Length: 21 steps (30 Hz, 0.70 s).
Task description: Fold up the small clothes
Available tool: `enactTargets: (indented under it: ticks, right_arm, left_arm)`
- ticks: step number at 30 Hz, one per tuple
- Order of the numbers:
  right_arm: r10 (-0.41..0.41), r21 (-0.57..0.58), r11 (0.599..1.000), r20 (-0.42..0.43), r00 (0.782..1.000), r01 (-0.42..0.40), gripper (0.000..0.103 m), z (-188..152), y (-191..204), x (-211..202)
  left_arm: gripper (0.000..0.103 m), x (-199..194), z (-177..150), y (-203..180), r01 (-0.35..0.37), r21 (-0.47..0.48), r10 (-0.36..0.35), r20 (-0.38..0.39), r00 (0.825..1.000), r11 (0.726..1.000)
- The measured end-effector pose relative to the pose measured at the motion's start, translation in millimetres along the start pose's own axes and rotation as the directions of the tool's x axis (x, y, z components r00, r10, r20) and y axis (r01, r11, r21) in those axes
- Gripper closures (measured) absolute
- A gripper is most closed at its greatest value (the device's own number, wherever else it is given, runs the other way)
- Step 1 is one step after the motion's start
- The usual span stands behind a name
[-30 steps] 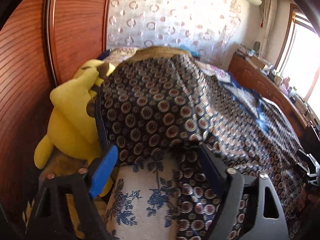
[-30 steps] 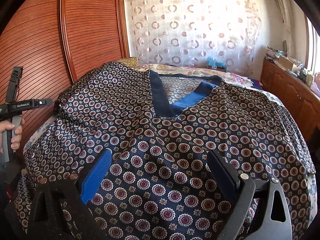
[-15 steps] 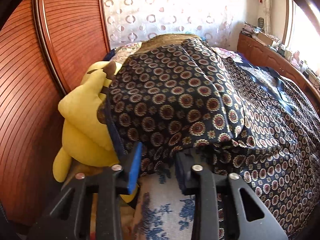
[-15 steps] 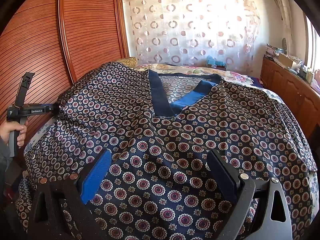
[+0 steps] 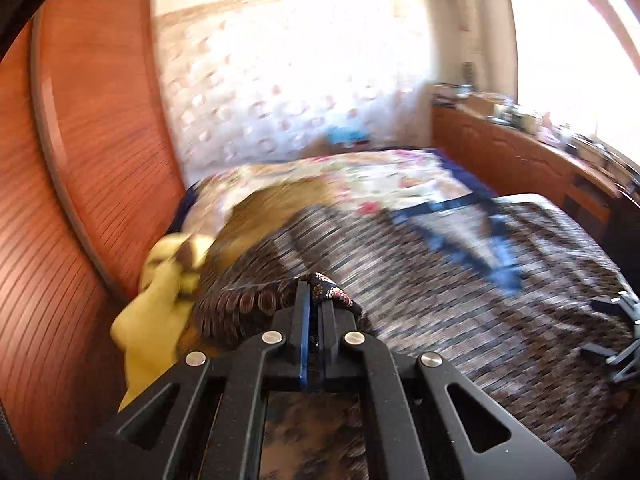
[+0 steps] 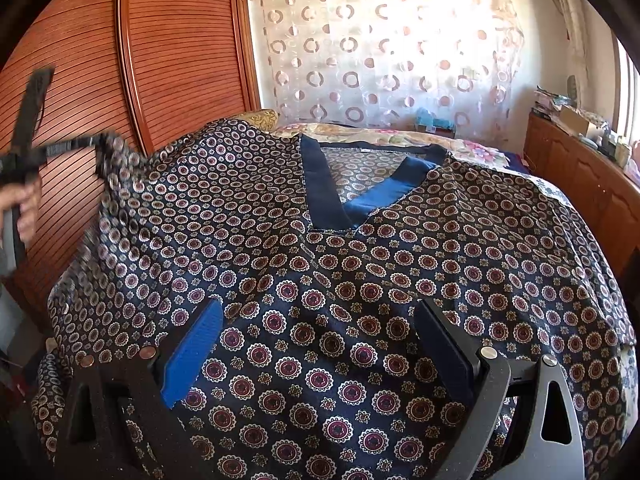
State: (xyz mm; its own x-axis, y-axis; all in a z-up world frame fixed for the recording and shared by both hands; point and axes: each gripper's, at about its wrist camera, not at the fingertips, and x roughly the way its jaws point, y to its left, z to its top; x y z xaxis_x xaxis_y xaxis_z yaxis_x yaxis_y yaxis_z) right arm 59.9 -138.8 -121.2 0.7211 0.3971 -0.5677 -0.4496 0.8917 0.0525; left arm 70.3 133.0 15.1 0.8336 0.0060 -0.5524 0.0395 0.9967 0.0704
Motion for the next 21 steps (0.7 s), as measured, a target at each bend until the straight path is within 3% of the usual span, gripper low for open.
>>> enactTargets:
  ticks: [5, 7, 9, 13, 15, 17, 21]
  right_arm:
    - [0.003, 0.006, 1.0, -0.003, 1.0, -0.003, 0.006, 0, -1, 0]
    - [0.008, 0.01, 1.0, -0.007, 1.0, -0.008, 0.006, 0, -2, 1]
    - [0.013, 0.013, 1.0, -0.01, 1.0, -0.013, 0.006, 1, -3, 1]
    - [0.016, 0.021, 1.0, -0.013, 1.0, -0.016, 0.006, 3, -5, 3]
    - [0.016, 0.022, 1.0, -0.013, 1.0, -0.016, 0.006, 3, -5, 3]
    - [0.018, 0.025, 1.0, -0.014, 1.0, -0.017, 0.006, 3, -6, 4]
    - [0.018, 0.028, 0.999, -0.014, 1.0, -0.017, 0.006, 3, -7, 4]
  left_arm:
    - [0.099, -5, 13, -68, 0.123, 0.128, -0.121, -0.027, 0.992, 0.984]
    - [0.09, -10, 6, -88, 0.151, 0.169, -0.146, -0.043, 0.988, 0.974]
    - [0.075, -17, -1, -96, 0.167, 0.19, -0.16, -0.052, 0.986, 0.968]
    - [0.053, -33, -16, -91, 0.178, 0.176, -0.172, -0.05, 0.984, 0.968]
    - [0.034, -37, -20, -86, 0.169, 0.161, -0.164, -0.048, 0.985, 0.972]
    - [0.024, -40, -22, -81, 0.168, 0.134, -0.164, -0.042, 0.986, 0.977]
    - [0.023, -44, -31, -74, 0.191, 0.07, -0.188, -0.046, 0.981, 0.979]
